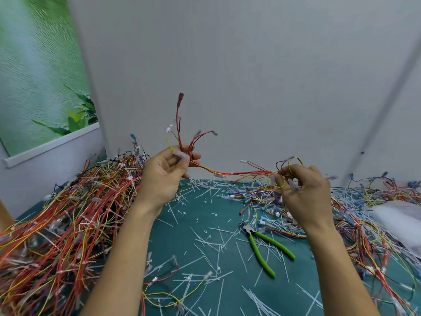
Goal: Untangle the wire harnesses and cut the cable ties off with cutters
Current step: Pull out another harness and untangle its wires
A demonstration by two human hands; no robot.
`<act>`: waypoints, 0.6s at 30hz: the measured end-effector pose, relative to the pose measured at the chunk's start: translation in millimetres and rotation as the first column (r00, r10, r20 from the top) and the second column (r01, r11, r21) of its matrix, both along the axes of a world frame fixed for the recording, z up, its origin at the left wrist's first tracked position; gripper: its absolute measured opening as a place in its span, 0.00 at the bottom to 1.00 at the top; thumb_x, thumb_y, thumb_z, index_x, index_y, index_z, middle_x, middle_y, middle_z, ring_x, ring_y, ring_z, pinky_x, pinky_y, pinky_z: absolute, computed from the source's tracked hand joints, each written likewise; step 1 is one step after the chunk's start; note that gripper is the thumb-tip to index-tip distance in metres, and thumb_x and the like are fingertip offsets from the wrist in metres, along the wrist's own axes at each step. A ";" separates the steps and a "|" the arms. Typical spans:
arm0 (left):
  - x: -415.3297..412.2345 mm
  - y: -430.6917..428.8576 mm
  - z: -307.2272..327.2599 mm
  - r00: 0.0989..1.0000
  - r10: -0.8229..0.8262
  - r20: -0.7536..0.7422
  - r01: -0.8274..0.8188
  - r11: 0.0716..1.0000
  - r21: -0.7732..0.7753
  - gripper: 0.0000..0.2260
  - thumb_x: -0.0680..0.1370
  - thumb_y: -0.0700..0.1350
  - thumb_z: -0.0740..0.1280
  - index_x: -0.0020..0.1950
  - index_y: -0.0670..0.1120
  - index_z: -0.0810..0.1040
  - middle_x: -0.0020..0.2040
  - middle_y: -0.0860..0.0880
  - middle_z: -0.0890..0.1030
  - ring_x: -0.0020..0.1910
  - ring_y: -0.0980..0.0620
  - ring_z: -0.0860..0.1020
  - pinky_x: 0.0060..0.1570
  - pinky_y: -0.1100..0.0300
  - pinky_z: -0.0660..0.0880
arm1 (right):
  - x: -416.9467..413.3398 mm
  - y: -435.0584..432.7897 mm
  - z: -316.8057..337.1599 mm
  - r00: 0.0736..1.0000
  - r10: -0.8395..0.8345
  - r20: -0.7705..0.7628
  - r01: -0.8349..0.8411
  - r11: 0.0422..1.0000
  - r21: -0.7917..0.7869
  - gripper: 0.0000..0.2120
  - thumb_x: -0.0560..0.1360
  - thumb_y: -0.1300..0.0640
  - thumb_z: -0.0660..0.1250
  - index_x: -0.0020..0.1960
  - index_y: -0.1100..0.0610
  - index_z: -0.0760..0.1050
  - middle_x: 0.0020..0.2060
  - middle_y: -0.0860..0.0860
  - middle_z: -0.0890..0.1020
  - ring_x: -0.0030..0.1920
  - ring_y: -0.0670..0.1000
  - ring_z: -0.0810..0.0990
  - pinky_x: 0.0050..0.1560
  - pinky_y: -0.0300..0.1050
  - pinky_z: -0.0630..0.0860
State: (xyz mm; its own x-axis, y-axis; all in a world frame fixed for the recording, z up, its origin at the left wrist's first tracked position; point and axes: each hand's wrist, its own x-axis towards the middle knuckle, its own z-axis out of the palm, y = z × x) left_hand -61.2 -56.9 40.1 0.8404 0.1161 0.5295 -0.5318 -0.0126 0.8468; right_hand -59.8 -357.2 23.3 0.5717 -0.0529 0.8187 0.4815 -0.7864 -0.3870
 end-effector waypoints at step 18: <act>7.3 12.8 5.9 0.966 -0.168 -0.196 -0.080 0.527 -0.846 0.02 0.81 0.37 0.67 0.50 0.40 0.79 0.40 0.43 0.86 0.40 0.52 0.86 0.39 0.64 0.81 | -16.6 -0.7 32.8 0.404 0.876 0.264 -0.149 -0.222 0.964 0.14 0.69 0.69 0.72 0.51 0.61 0.73 0.53 0.59 0.83 0.47 0.55 0.86 0.50 0.36 0.81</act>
